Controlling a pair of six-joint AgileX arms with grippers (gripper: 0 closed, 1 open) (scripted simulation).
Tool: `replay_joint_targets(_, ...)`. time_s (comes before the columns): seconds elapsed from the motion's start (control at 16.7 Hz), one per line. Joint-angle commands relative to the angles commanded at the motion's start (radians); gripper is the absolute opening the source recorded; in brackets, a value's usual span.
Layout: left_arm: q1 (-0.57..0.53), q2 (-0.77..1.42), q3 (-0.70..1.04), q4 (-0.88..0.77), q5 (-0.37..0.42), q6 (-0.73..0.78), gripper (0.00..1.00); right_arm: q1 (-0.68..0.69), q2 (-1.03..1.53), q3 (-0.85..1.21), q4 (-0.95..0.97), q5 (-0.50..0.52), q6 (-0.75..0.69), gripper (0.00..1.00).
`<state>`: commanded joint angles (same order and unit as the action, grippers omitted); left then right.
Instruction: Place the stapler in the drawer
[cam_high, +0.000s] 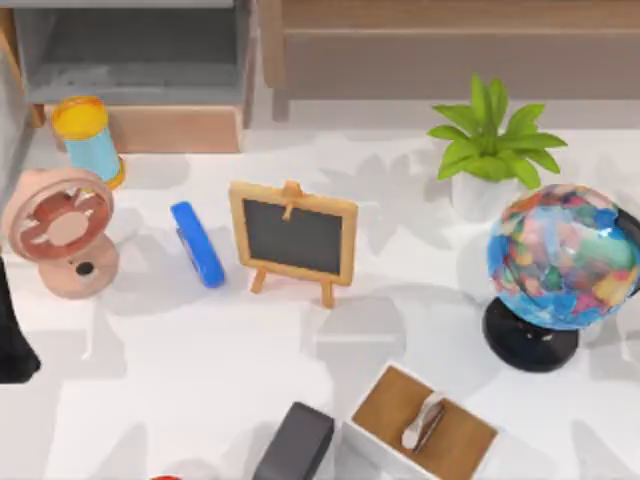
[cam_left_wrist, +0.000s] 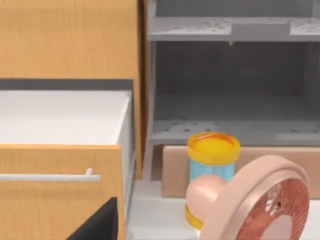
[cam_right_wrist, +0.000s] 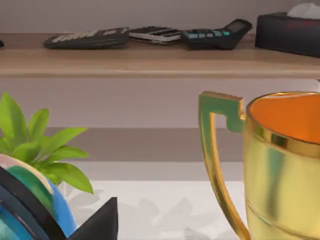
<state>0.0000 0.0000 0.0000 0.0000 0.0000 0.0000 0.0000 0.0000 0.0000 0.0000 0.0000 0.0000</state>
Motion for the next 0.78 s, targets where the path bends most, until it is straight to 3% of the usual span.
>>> replay_joint_targets(0.36, -0.044, 0.103, 0.1, -0.032, 0.007, -0.071, 1.0, 0.0, 0.0, 0.0, 0.0, 0.0, 0.0, 1.0)
replay_joint_targets(0.78, -0.212, 0.653, 0.552, -0.246, 0.015, -0.357, 1.0, 0.0, 0.0, 0.0, 0.0, 0.0, 0.0, 1.0)
